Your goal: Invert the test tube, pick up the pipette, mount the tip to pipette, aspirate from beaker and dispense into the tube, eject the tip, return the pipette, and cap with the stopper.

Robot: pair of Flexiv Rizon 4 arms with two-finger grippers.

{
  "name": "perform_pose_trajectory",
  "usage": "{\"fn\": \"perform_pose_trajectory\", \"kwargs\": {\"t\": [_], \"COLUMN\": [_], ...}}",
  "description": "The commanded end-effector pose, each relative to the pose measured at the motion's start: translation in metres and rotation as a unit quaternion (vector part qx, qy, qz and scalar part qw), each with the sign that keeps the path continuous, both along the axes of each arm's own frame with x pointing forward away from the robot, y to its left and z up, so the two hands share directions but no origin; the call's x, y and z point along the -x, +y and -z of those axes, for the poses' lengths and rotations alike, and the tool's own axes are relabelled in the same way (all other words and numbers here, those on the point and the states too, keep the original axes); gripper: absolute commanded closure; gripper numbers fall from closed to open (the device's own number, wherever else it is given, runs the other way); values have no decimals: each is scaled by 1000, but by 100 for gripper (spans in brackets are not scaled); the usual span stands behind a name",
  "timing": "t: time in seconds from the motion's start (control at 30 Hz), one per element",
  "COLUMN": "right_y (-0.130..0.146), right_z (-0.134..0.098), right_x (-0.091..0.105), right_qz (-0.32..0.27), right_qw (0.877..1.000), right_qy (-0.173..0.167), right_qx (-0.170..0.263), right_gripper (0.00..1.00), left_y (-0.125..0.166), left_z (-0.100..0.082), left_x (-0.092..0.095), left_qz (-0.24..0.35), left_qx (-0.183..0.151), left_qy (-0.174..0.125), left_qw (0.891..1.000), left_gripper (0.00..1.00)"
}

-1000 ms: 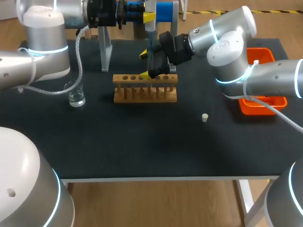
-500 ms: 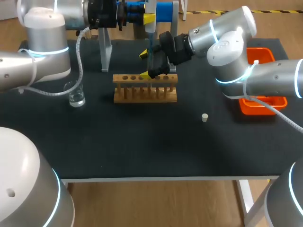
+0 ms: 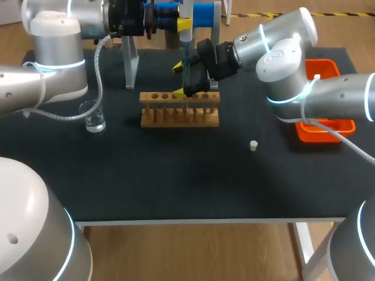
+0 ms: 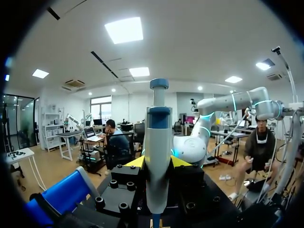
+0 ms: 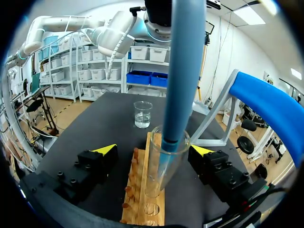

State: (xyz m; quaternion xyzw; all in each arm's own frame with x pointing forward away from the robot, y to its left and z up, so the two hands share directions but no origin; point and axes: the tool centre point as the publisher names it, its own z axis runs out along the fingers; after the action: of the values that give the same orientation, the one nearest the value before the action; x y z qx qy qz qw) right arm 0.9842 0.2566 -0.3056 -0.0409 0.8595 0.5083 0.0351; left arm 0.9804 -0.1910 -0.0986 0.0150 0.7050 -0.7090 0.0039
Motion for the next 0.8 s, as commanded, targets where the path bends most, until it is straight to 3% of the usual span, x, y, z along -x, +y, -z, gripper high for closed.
{"fn": "perform_pose_trajectory", "kwargs": {"t": [0.03,0.8], "right_y": [0,0], "right_z": [0,0], "right_x": [0,0], "right_qz": [0,0], "right_qw": [1000,1000], "right_qy": [0,0], "right_qx": [1,1], "right_gripper": [0,0], "left_y": [-1,-1], "left_z": [2,2], "left_x": [-1,-1], "left_qz": [0,0], "left_qx": [1,0], "left_qy": [0,5], "left_qw": [1000,1000], "left_gripper": [100,100]}}
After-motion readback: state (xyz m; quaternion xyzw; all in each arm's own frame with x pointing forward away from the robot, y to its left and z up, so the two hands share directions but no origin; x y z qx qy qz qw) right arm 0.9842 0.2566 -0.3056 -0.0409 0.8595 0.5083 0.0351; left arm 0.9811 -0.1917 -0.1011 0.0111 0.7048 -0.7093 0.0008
